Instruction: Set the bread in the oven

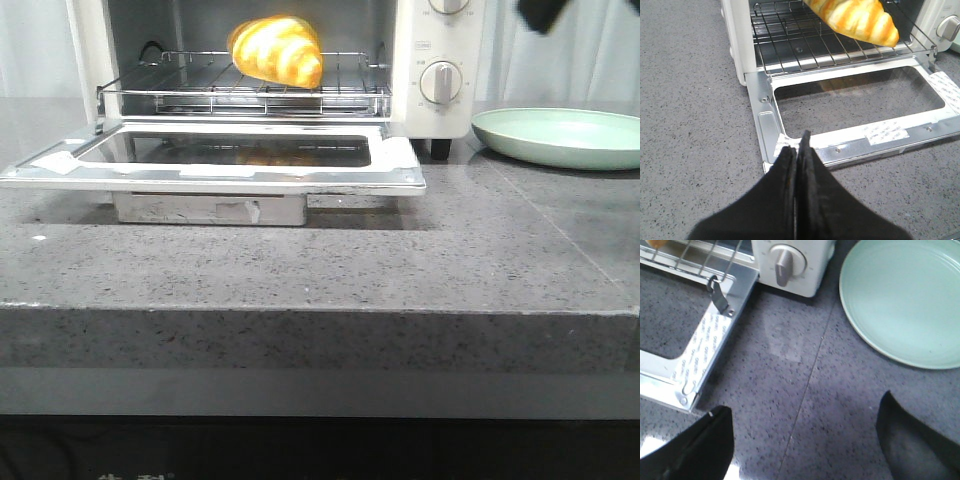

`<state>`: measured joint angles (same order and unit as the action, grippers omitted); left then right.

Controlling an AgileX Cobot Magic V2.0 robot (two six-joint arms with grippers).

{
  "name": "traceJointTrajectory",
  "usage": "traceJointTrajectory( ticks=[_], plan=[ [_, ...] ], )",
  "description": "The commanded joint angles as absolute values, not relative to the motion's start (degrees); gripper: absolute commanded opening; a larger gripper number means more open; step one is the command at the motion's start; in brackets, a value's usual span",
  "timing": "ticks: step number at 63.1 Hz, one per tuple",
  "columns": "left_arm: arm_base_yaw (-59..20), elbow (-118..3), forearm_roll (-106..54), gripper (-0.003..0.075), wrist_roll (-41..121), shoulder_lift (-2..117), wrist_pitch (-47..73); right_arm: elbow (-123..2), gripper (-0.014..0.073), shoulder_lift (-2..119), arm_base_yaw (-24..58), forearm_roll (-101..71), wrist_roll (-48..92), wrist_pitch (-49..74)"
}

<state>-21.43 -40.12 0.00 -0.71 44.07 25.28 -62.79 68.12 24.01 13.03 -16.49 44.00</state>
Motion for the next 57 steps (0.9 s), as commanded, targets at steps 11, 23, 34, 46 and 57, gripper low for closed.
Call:
traceJointTrajectory(
  ticks=[11, 23, 34, 46, 57],
  plan=[
    [-21.3, -41.8, 0.0, -0.0018, -1.1, 44.0, 20.5, -55.3, 0.0594, 51.4, 22.9, 7.6, -13.7, 40.3],
    [-21.3, -41.8, 0.0, -0.0018, -1.1, 44.0, 20.6, -50.9, 0.0594, 42.2, 22.9, 7.8, -13.6, 40.1],
    [-21.3, -41.8, 0.0, -0.0018, -1.1, 44.0, 20.7, -49.0, 0.0594, 39.6, 22.9, 9.4, -13.6, 40.6],
    [-21.3, -41.8, 0.0, -0.0018, -1.1, 44.0, 20.7, -49.0, 0.0369, 39.6, 22.9, 9.5, -13.6, 40.9],
    [-21.3, -41.8, 0.0, -0.0018, -1.1, 44.0, 20.7, -49.0, 0.0046, 39.7, 22.9, 9.5, -13.6, 40.8]
  ],
)
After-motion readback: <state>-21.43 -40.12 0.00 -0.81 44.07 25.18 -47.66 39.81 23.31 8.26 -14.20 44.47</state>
